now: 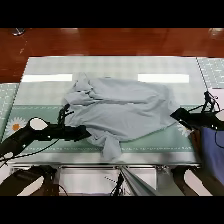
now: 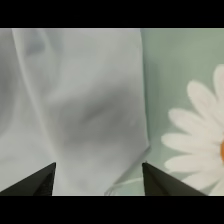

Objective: Fold the shirts.

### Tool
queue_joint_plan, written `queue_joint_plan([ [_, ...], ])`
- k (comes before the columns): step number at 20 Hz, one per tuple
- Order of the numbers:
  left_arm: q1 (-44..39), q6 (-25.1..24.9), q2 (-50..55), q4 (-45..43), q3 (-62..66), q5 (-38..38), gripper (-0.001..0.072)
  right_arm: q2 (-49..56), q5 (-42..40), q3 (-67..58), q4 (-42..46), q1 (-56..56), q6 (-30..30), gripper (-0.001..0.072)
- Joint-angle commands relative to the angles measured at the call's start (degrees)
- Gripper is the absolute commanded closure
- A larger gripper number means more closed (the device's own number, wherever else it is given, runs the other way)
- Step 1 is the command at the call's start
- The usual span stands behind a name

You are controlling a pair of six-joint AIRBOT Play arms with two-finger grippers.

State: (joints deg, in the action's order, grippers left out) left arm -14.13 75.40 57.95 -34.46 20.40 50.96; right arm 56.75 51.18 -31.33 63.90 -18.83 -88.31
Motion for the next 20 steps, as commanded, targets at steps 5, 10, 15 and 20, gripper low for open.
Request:
queue_joint_plan([
  [5, -0.3, -0.3, 0.0, 0.2, 0.8, -0.4, 0.0687, 14.2, 2.8, -9.0, -0.7, 0.0, 0.2, 0.0093],
  [10, -0.3, -0.3, 0.0, 0.2, 0.8, -0.4, 0.0687, 19.7, 2.5, -9.7, -16.2, 0.1, 9.0, 0.0094],
  [15, -0.3, -0.4, 0.0, 0.2, 0.9, -0.4, 0.0686, 20.6, 2.7, -10.2, -21.8, 4.1, 16.3, 0.0690],
  [20, 7.2, -3.5, -2.0, 0.7, 16.7, 3.8, 0.0687, 19.0, 16.2, -31.1, -21.5, 7.5, 15.5, 0.0691],
])
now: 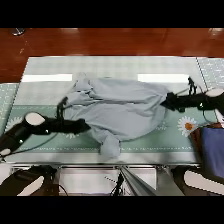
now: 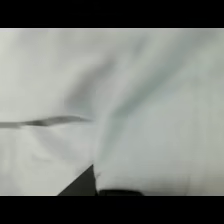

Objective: Fold the shirts.

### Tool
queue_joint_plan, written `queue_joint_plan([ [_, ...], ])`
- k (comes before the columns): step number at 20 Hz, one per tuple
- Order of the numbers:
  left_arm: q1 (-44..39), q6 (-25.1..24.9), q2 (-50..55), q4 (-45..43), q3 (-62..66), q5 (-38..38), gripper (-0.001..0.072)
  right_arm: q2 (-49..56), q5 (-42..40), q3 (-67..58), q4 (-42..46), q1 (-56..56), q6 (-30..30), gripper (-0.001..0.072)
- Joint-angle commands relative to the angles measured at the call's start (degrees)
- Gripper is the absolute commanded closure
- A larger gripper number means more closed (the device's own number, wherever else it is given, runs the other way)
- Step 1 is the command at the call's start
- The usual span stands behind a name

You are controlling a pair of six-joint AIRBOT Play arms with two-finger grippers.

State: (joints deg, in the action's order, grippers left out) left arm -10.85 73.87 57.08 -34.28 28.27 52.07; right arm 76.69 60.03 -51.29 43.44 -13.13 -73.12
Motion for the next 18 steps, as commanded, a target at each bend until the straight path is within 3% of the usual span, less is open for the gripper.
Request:
queue_joint_plan([
  [1, 6.1, -2.3, -2.0, 0.4, 15.8, 3.1, 0.0687, -2.3, 8.6, -18.9, -0.6, 2.3, -0.9, 0.0691],
  [5, 13.5, -2.3, -5.0, -0.1, 47.7, 1.0, 0.0687, -7.7, 9.0, -47.3, 1.5, 3.1, -5.8, 0.0691],
  [9, 18.6, -2.3, -8.7, -9.6, 69.0, 2.5, 0.0687, -17.9, 10.9, -57.9, 5.4, 3.1, -5.9, 0.0691],
  [15, 19.9, -2.1, -20.9, -24.3, 73.5, 6.1, 0.0688, -36.2, 16.5, -58.0, 13.7, 3.1, -6.2, 0.0691],
  [18, 19.9, -1.4, -25.6, -27.7, 73.5, 9.7, 0.0688, -41.1, 19.5, -58.0, 14.1, 3.1, -7.3, 0.0691],
])
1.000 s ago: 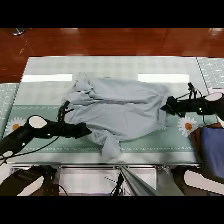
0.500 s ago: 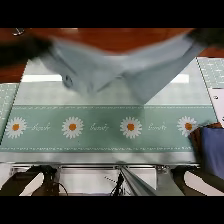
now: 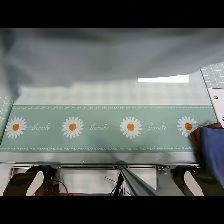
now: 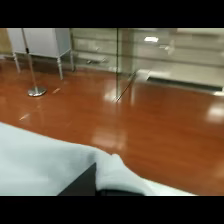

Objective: Fold the shirts.

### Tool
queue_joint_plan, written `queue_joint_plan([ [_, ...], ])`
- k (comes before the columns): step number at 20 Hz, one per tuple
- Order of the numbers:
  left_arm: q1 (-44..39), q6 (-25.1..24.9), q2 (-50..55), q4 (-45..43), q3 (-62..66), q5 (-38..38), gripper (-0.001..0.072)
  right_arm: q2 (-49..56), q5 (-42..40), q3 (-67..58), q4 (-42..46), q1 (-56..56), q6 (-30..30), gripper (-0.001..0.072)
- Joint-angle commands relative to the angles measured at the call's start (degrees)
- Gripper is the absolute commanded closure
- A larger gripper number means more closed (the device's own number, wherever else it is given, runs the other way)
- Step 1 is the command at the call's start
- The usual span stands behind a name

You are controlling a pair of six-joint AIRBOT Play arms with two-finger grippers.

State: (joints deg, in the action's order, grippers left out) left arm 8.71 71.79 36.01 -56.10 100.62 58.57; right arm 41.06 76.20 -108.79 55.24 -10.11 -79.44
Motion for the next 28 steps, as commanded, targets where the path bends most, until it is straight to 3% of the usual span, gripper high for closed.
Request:
queue_joint_plan([
  [1, 0.3, 1.1, -5.6, -6.1, 1.1, 4.6, 0.0687, -6.3, 5.1, -0.5, 2.3, 0.0, -1.7, 0.0691],
  [6, 0.3, 3.1, -6.3, -6.1, 0.2, 13.9, 0.0687, -6.9, 16.1, 1.2, 2.3, 0.0, -3.4, 0.0691],
  [10, 0.3, 5.5, -5.4, -6.6, -9.5, 15.5, 0.0687, -6.9, 16.3, 11.2, 2.3, 0.0, -3.0, 0.0690],
  [12, 0.3, 5.4, -4.2, -6.5, -17.6, 14.8, 0.0687, -6.9, 12.5, 21.1, 1.8, 0.0, -1.8, 0.0691],
  [14, 0.1, 5.2, -1.7, -6.3, -27.9, 9.7, 0.0687, -5.5, 4.9, 32.0, 1.1, 0.0, -0.1, 0.0691],
  [18, -1.4, 5.2, 9.0, -3.4, -43.1, -9.2, 0.0687, 6.1, -12.3, 45.3, -0.5, 0.0, 3.0, 0.0691],
  [23, -7.5, 5.2, 30.0, -2.5, -38.5, -28.0, 0.0687, 31.9, -25.5, 38.8, -11.8, 0.6, 10.4, 0.0690],
  [28, -11.2, 5.5, 42.1, 6.3, -33.3, -32.0, 0.0686, 51.8, -30.3, 28.8, -25.5, 3.2, 9.7, 0.0689],
])
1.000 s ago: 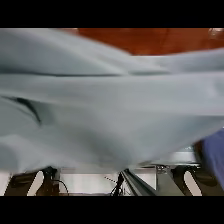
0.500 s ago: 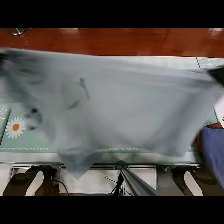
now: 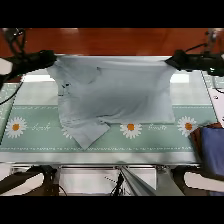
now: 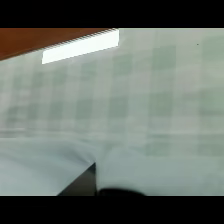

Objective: Fold the shirts.

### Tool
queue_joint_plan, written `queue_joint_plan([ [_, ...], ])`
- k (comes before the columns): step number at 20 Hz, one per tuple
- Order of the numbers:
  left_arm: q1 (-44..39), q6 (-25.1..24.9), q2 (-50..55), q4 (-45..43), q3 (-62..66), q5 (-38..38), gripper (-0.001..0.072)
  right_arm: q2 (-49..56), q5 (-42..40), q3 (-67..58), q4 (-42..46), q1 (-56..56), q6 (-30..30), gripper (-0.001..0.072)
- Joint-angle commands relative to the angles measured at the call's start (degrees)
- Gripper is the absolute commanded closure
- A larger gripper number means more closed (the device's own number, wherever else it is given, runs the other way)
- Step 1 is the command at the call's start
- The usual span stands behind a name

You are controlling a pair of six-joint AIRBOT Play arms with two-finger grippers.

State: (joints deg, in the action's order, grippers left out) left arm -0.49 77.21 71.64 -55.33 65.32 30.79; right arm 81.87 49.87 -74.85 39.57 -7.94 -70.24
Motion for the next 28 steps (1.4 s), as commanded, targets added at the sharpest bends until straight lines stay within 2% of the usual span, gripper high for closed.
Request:
queue_joint_plan([
  [1, -2.4, 0.0, 7.1, 7.5, 2.0, -4.2, 0.0684, 13.5, -3.8, -7.1, -12.5, 1.0, -1.8, 0.0588],
  [2, -2.7, 0.0, 7.4, 8.9, 2.1, -3.5, 0.0568, 15.5, -3.2, -9.0, -14.1, 0.8, -4.5, 0.0334],
  [3, -2.6, -1.6, 7.5, 8.3, 2.3, -1.5, 0.0206, 16.6, -1.3, -10.6, -14.2, 0.1, -5.1, 0.0066],
  [4, -1.5, -3.6, 7.4, 6.8, 3.1, 3.1, 0.0005, 16.7, 1.6, -11.6, -14.0, -1.0, -5.0, 0.0077],
  [7, 7.0, -3.5, 7.3, -0.8, 8.0, 27.5, 0.0006, 14.6, 19.1, -14.1, -9.6, -8.3, -4.2, 0.0078],
  [9, 14.2, -4.8, 7.1, -0.6, 7.7, 43.8, 0.0007, 11.3, 31.6, -13.6, 1.0, -13.8, -6.0, 0.0079],
  [11, 20.2, -4.7, 5.5, -0.7, 2.5, 53.5, 0.0007, 5.4, 35.9, -8.5, 13.4, -17.1, -6.2, 0.0079],
  [12, 23.5, -4.2, 3.3, -0.6, -2.8, 53.8, 0.0007, 1.3, 34.4, -3.7, 17.3, -18.5, -5.4, 0.0080],
  [14, 30.1, -1.5, -2.0, -0.4, -15.3, 49.6, 0.0007, -8.3, 25.9, 10.7, 18.5, -21.7, -4.9, 0.0080],
  [16, 36.0, -1.9, -5.4, 1.7, -25.6, 47.3, 0.0007, -17.7, 18.4, 26.4, 13.1, -24.9, -4.7, 0.0080],
  [18, 39.1, -5.7, -7.0, 7.8, -33.4, 44.7, 0.0007, -25.7, 15.5, 37.8, 5.7, -25.9, -0.5, 0.0080],
  [20, 38.3, -11.2, -7.0, 16.3, -39.3, 42.1, 0.0007, -30.9, 15.7, 43.8, 2.3, -25.8, 1.1, 0.0081],
  [21, 37.0, -12.1, -7.0, 19.2, -41.6, 39.3, 0.0007, -32.6, 15.8, 45.3, 1.9, -25.8, 1.1, 0.0080],
  [24, 31.3, -12.1, -7.0, 22.5, -44.7, 29.4, 0.0007, -34.9, 17.1, 46.6, 1.3, -25.8, 0.9, 0.0081],
  [28, 21.1, -12.1, -7.0, 25.5, -44.6, 19.9, 0.0009, -34.9, 17.4, 46.6, -0.2, -25.8, 0.9, 0.0081],
])
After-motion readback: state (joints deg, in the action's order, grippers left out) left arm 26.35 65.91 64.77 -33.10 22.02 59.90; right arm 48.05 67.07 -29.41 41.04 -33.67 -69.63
